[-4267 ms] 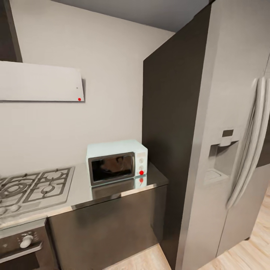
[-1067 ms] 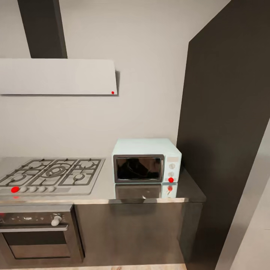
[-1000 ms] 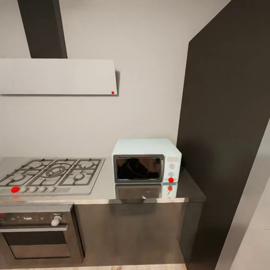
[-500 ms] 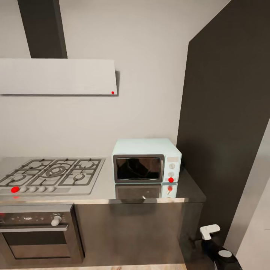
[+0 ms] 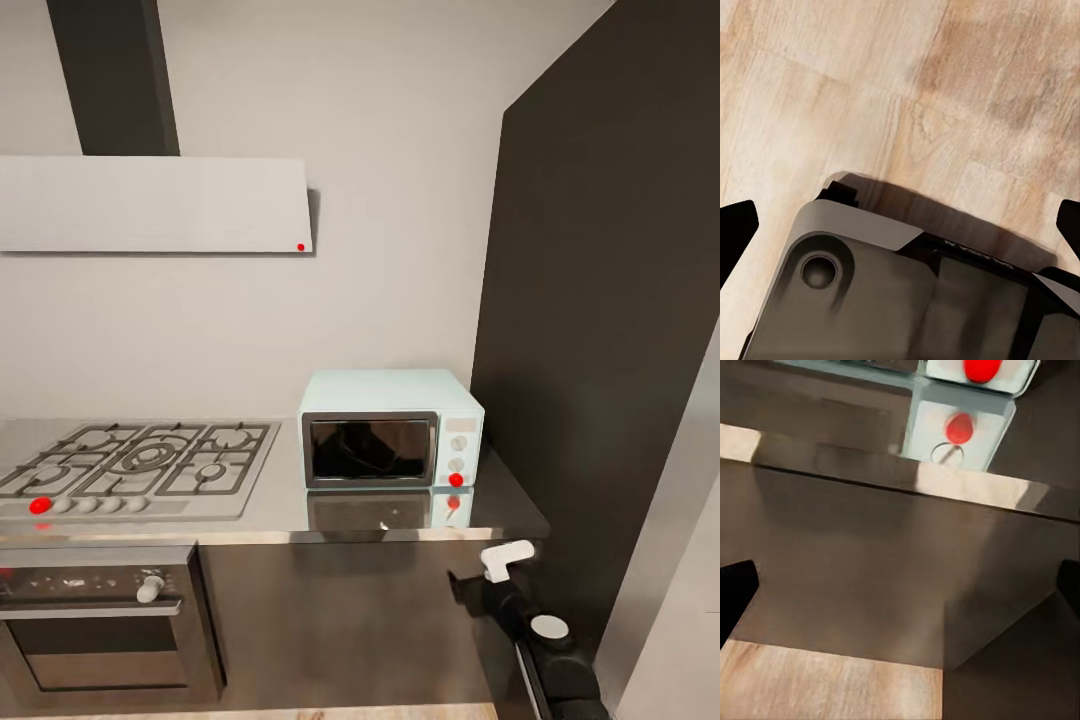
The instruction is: In the kitchen, take the popcorn bag from the countertop, put it into the microwave, and heat it until the popcorn is cooked so the cooked popcorn ends up inside the bag.
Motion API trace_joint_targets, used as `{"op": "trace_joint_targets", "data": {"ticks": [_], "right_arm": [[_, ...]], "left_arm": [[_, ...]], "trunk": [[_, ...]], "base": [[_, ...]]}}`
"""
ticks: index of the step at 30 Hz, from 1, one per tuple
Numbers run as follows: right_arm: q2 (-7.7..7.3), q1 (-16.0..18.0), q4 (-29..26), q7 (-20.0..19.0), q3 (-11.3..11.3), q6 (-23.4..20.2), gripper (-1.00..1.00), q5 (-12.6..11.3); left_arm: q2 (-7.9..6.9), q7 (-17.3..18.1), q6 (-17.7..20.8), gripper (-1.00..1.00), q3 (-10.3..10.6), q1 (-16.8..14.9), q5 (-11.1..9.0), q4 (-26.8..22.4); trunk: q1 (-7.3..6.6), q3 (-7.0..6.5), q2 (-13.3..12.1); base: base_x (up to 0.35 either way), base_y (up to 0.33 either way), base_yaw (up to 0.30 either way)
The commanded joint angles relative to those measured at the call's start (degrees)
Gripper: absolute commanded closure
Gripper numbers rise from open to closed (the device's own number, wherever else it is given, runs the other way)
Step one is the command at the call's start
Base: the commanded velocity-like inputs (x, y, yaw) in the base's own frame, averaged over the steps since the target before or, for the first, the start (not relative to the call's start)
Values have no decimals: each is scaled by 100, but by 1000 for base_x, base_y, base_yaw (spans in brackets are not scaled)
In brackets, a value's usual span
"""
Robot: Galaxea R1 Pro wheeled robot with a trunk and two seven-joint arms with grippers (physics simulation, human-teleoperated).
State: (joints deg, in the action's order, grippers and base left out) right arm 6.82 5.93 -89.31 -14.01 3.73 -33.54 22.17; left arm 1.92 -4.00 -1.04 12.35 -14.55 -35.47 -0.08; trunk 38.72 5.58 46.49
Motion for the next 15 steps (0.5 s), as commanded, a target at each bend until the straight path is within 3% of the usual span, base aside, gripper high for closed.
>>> {"op": "trace_joint_targets", "data": {"ticks": [1,3,12,15], "right_arm": [[29,23,-13,-44,1,-50,-100,60],[63,161,-22,-25,-7,-194,-100,58],[108,1489,3,42,229,-791,-100,43],[109,1697,45,114,252,-911,-100,33]], "left_arm": [[2,-21,-11,-100,48,-4,-39,-1],[2,-21,-11,-100,48,-4,-39,-1],[2,-22,-11,-100,48,-4,-39,-1],[2,-21,-11,-100,48,-4,-39,-1]], "trunk": [[1,10,7],[1,10,7],[1,10,7],[1,10,7]], "base": [[0,0,0],[0,0,0],[0,0,0],[0,0,0]]}}
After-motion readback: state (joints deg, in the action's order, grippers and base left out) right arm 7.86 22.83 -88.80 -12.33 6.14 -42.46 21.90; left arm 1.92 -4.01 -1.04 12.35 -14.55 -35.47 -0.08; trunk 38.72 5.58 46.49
